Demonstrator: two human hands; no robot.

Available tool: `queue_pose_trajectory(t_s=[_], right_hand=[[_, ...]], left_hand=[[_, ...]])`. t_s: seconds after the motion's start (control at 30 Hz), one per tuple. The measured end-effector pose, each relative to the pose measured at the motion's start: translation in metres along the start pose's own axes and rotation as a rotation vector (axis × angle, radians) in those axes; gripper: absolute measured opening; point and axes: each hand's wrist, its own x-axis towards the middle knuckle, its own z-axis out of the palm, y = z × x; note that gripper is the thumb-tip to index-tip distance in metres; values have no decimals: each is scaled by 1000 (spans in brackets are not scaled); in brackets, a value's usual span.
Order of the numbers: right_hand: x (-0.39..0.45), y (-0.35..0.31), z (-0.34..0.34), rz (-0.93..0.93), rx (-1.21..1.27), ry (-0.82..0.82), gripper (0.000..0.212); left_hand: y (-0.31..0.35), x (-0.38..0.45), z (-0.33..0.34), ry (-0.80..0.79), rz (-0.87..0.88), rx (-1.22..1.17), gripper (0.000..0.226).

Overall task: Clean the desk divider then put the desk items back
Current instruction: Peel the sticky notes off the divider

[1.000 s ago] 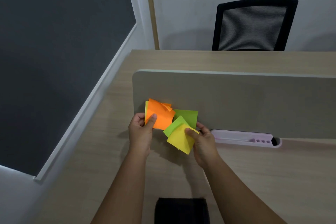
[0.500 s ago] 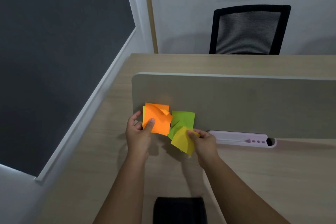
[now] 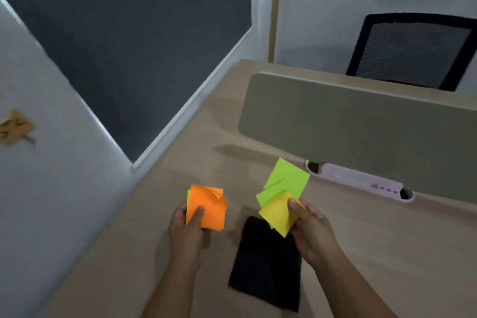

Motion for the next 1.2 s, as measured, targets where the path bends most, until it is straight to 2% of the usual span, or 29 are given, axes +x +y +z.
queue_pose_trajectory(t_s=[0.1, 0.23, 0.3, 0.37, 0.47, 0.63, 0.7, 0.83, 0.97, 1.03, 1.13, 1.2], right_hand=[[-38, 19, 17, 137, -121, -152, 24], [-94, 60, 31, 297, -501, -330, 23], [-123, 81, 33, 284, -721, -418, 19], [-144, 98, 31, 244, -836, -463, 14], [-180, 122, 28, 209, -899, -498, 3], [-225, 163, 23, 205, -907, -530, 7], [-238, 182, 24, 226, -950, -565, 2], [-260, 222, 35, 268, -1043, -653, 13], [-280, 281, 48, 276, -1128, -710, 4], [-286, 321, 55, 310, -1163, -698, 2], [-294, 374, 56, 390, -1212, -672, 15], [-297, 405, 53, 442, -1240, -670, 19]], left_hand=[[-9, -40, -39, 100, -84, -77, 8], [-16, -105, -82, 127, -198, -210, 10], [-21, -142, -104, 151, -241, -278, 20], [-29, -174, -123, 167, -243, -338, 27], [-43, -222, -152, 191, -210, -380, 27], [-68, -281, -185, 182, -157, -392, 35], [-80, -294, -204, 232, -181, -388, 36], [-106, -308, -246, 383, -283, -436, 25], [-134, -314, -296, 491, -298, -483, 13], [-155, -314, -323, 526, -299, -465, 22], [-186, -314, -353, 584, -312, -410, 45], [-200, -309, -371, 691, -342, -414, 39]])
